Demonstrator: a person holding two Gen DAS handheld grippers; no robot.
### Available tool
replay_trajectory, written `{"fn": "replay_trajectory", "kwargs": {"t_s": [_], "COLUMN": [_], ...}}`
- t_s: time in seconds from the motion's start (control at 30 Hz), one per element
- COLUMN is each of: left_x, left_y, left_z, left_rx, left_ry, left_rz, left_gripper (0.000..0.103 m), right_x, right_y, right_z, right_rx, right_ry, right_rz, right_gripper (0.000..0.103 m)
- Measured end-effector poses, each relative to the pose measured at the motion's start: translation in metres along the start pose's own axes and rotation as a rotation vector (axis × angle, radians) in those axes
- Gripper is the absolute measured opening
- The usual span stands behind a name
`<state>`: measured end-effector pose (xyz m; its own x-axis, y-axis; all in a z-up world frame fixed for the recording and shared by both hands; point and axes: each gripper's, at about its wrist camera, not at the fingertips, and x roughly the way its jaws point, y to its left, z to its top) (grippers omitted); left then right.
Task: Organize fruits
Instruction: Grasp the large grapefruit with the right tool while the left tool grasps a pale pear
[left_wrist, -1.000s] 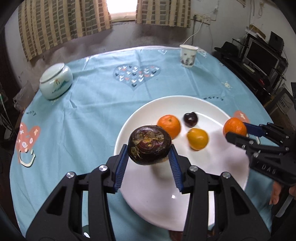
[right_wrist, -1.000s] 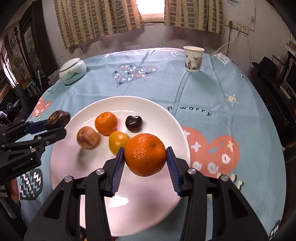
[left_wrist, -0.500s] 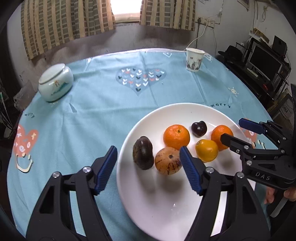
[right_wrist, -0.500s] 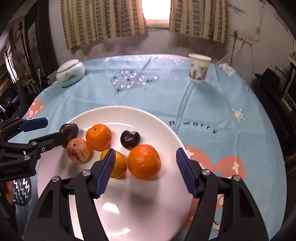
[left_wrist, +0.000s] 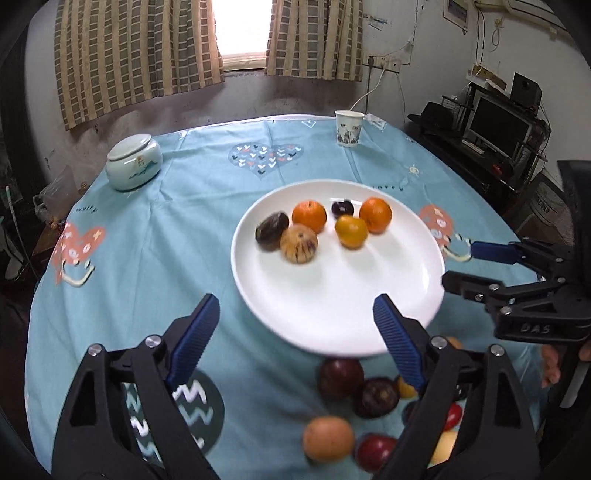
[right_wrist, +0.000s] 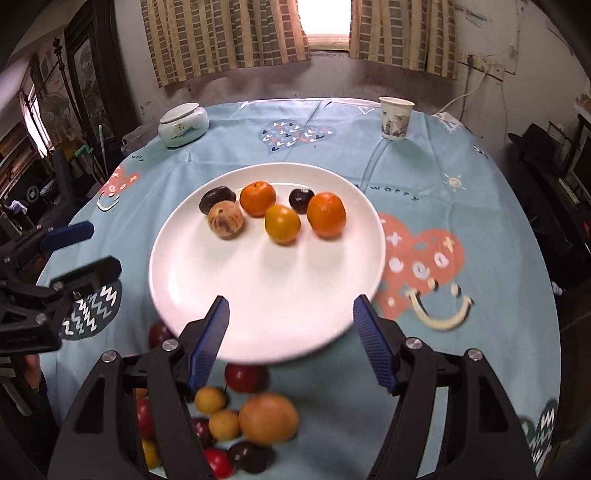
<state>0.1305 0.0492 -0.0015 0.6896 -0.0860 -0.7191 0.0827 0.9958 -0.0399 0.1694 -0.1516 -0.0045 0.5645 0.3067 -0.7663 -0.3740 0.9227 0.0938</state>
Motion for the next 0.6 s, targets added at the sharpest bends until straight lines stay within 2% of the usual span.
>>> {"fn": "replay_trajectory", "kwargs": {"t_s": [0.3, 0.6], "left_x": [-0.009, -0.026], "left_y": [-0.004, 0.000], "left_z": [-0.050, -0.066], "left_rx": [-0.056, -0.074], "left_ry": [0.060, 0.051], "left_rz": [-0.023, -0.034], "left_gripper": [0.088, 0.088], "right_x": [-0.015, -0.024], "right_y": [0.014, 0.021], "right_z": [-0.053, -0.070], "right_rx": [0.100, 0.118], "right_ry": [0.047, 0.061], "right_rz": [-0.004, -0.016], "right_gripper": [0.072, 0.072]}}
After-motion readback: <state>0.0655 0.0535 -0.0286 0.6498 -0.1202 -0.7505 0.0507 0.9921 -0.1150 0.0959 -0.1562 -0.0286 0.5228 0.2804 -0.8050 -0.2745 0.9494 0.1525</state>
